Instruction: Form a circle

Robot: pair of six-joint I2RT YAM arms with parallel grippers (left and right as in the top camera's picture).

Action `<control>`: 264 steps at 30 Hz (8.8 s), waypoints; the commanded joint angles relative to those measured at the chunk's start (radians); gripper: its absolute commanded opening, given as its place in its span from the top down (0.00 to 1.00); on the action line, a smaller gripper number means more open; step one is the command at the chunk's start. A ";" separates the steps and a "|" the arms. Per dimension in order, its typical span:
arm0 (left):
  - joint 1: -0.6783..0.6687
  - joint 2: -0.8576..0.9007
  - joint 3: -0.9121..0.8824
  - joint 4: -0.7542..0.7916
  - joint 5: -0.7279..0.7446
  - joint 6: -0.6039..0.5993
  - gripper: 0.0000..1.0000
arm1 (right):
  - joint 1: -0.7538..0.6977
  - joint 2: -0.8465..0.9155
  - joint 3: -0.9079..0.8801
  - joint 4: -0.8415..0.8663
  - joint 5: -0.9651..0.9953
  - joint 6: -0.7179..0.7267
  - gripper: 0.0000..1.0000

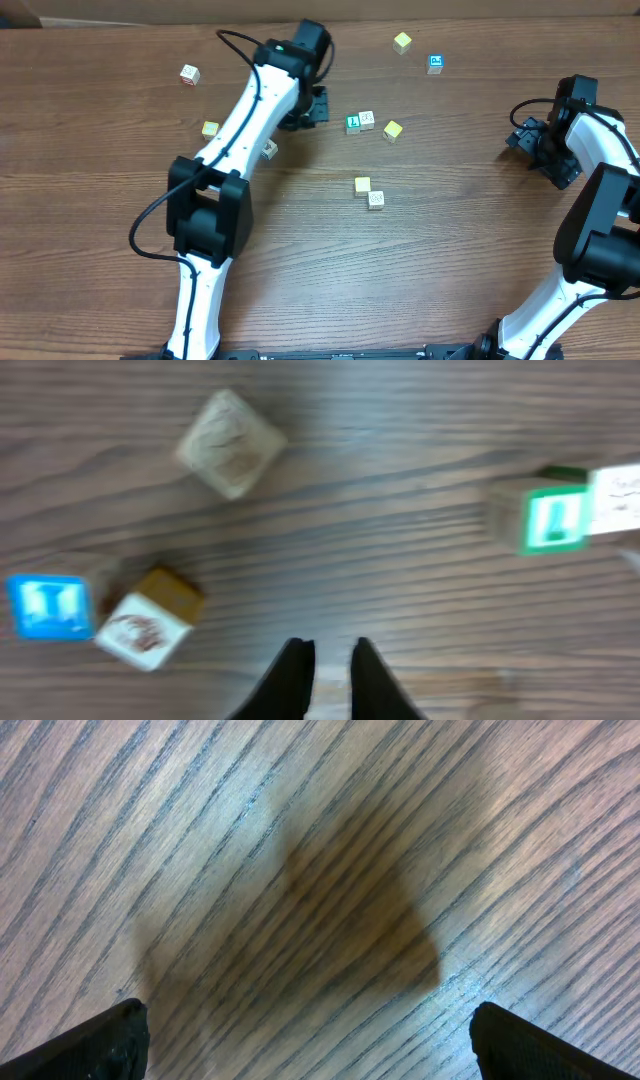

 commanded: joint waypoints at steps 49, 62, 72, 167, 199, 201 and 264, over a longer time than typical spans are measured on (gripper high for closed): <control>0.073 0.006 0.005 -0.163 -0.018 0.035 0.27 | 0.001 -0.027 -0.004 0.003 0.003 0.003 0.00; 0.081 0.013 -0.004 -0.095 -0.029 -0.181 0.57 | 0.001 -0.027 -0.004 0.003 0.003 0.003 0.00; 0.081 0.013 -0.005 -0.132 0.048 -0.129 0.52 | 0.001 -0.027 -0.004 0.003 0.003 0.003 0.00; 0.074 0.039 -0.241 0.055 -0.191 -0.555 0.59 | 0.001 -0.027 -0.004 0.003 0.003 0.003 0.00; 0.091 0.038 -0.185 0.064 -0.162 -0.555 0.51 | 0.001 -0.027 -0.004 0.003 0.003 0.003 0.00; 0.097 0.038 -0.173 0.060 -0.141 -0.555 0.51 | 0.001 -0.027 -0.004 0.003 0.003 0.003 0.00; 0.075 0.039 -0.178 0.024 -0.137 -0.555 0.64 | 0.001 -0.027 -0.004 0.003 0.003 0.003 0.00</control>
